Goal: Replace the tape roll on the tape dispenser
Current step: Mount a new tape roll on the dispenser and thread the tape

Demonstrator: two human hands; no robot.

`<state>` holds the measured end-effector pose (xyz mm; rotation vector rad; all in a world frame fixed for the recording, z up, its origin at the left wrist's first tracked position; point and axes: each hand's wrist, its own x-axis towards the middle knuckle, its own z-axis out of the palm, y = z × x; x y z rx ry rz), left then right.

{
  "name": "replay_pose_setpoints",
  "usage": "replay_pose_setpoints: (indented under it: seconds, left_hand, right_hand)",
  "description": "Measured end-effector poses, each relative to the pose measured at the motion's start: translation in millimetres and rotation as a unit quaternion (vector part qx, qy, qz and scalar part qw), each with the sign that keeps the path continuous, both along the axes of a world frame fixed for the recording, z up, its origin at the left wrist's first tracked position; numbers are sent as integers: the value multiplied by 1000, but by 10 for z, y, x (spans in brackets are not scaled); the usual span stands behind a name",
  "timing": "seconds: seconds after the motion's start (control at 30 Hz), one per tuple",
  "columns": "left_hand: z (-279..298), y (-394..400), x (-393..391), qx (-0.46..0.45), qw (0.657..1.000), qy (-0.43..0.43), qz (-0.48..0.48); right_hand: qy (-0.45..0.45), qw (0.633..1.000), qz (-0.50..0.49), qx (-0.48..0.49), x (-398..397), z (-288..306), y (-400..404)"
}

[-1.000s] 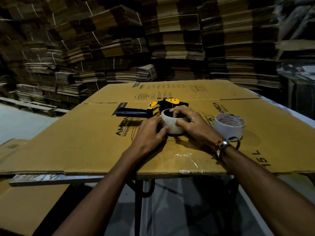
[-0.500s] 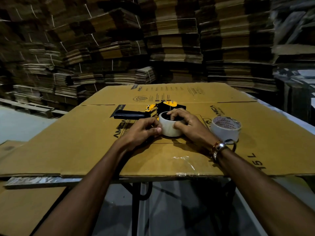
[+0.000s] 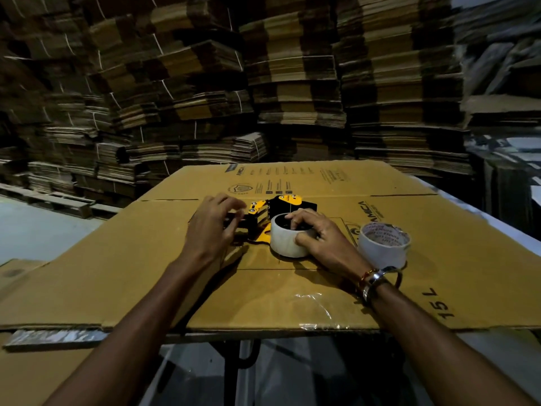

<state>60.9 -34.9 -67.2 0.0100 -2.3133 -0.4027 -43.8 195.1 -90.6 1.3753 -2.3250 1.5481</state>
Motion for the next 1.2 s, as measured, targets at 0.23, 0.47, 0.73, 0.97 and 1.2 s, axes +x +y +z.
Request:
replay_pose_setpoints:
  seconds: [0.23, 0.47, 0.73, 0.97, 1.2]
  left_hand:
    - [-119, -257, -10, -150, 970, -169, 90]
    - [29, -62, 333, -200, 961, -158, 105]
    - [166, 224, 626, 42, 976, -210, -28]
    - [97, 549, 729, 210, 941, -230, -135]
    - [12, 887, 766, 206, 942, -210, -164]
  right_hand:
    - [-15, 1000, -17, -10, 38, -1, 25]
    - [30, 999, -43, -5, -1, -23, 34]
    - [54, 996, -71, 19, 47, 7, 37]
    - [67, 995, -65, 26, 37, 42, 32]
    - [15, 991, -5, 133, -180, 317, 73]
